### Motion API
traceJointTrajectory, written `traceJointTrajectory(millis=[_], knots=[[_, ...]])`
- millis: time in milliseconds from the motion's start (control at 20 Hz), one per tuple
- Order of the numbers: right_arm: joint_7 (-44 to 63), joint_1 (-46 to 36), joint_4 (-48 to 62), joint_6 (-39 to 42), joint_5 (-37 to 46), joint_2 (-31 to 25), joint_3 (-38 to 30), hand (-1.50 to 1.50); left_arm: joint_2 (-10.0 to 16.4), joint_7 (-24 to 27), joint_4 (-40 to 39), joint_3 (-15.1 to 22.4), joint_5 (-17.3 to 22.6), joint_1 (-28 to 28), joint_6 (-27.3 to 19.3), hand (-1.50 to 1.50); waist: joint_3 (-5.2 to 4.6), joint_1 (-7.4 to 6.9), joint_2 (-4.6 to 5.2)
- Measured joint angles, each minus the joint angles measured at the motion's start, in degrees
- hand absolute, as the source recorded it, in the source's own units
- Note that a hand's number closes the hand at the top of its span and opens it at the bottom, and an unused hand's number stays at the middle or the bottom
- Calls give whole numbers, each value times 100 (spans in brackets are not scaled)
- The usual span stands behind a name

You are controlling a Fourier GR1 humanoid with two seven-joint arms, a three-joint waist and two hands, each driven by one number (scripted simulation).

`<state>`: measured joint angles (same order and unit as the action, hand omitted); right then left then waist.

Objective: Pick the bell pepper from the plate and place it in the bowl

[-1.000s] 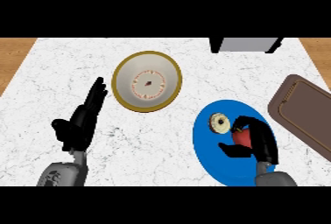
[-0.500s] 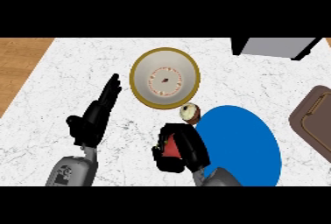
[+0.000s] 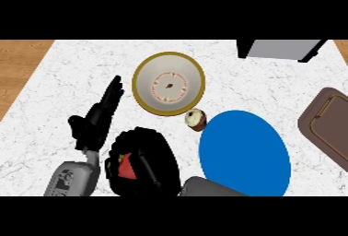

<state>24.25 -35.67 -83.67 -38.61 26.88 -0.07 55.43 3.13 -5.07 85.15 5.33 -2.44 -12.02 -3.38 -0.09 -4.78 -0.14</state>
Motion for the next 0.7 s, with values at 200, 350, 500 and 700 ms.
traceJointTrajectory(millis=[200,350,500,700], knots=[[1254,-1079,-35,-231,249,3,149,150,4,37,-43,-36,14,46,-1,0,-10,81,-41],[2067,-1918,83,-167,318,-4,87,150,41,73,-16,-64,30,104,25,0,-13,91,-49],[2705,-2763,316,-56,227,-12,-38,150,5,122,-79,-68,-1,61,-17,0,-14,100,-33],[3299,-3786,751,-41,39,-18,-263,150,-50,107,-103,-22,-64,-11,-68,0,-14,87,-14]])
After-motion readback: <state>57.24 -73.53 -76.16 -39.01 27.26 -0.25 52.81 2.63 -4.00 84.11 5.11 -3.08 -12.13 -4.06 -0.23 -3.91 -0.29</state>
